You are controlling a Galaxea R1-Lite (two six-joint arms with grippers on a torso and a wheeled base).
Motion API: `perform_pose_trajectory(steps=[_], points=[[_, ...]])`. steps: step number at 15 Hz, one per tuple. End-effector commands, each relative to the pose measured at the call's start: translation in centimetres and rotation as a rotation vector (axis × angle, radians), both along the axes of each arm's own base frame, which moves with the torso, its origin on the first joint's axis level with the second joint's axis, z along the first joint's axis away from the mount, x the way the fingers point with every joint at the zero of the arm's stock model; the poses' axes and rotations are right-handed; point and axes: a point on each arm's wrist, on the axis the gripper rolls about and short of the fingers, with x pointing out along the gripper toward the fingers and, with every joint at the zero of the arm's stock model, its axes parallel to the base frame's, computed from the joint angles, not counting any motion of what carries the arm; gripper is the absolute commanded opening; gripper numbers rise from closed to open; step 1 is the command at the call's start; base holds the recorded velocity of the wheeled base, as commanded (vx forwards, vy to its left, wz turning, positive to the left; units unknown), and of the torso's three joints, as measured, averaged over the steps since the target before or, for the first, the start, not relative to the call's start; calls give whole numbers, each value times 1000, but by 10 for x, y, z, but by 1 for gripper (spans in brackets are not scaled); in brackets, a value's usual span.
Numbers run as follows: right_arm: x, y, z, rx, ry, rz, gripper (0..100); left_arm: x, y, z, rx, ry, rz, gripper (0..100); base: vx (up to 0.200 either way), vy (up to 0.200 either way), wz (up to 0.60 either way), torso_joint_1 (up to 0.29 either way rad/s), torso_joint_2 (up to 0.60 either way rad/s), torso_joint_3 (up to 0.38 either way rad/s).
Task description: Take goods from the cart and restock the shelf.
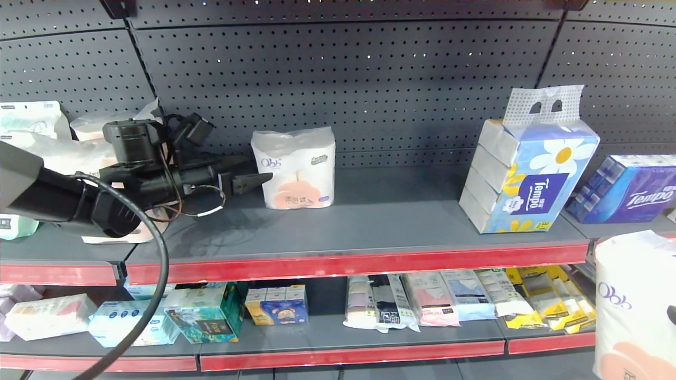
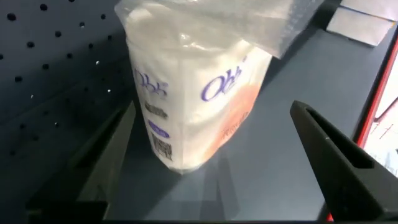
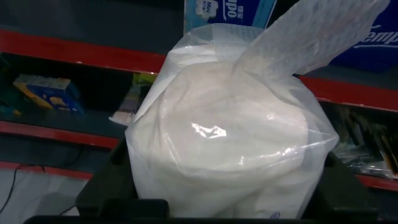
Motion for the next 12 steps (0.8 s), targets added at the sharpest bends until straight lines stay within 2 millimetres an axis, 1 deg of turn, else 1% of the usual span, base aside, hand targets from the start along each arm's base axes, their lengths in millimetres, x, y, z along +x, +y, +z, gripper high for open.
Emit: perform_pose_trajectory(steps=[1, 8, 11, 12], points=[[-1, 0, 0, -1, -6, 0, 0, 12, -1, -5, -3, -1, -7, 100, 0, 0, 0, 0, 0, 0], [-2, 0, -1, -1, 3, -2, 0, 37, -4, -9, -19, -29, -89, 100, 0, 0, 0, 0, 0, 0], [-4, 0, -1, -2, -1, -3, 0, 45, -5, -17, -24, -19, -123, 100, 0, 0, 0, 0, 0, 0], [-4, 0, -1, -2, 2, -4, 0, 47, -9, -19, -25, -20, -132, 100, 0, 0, 0, 0, 0, 0]])
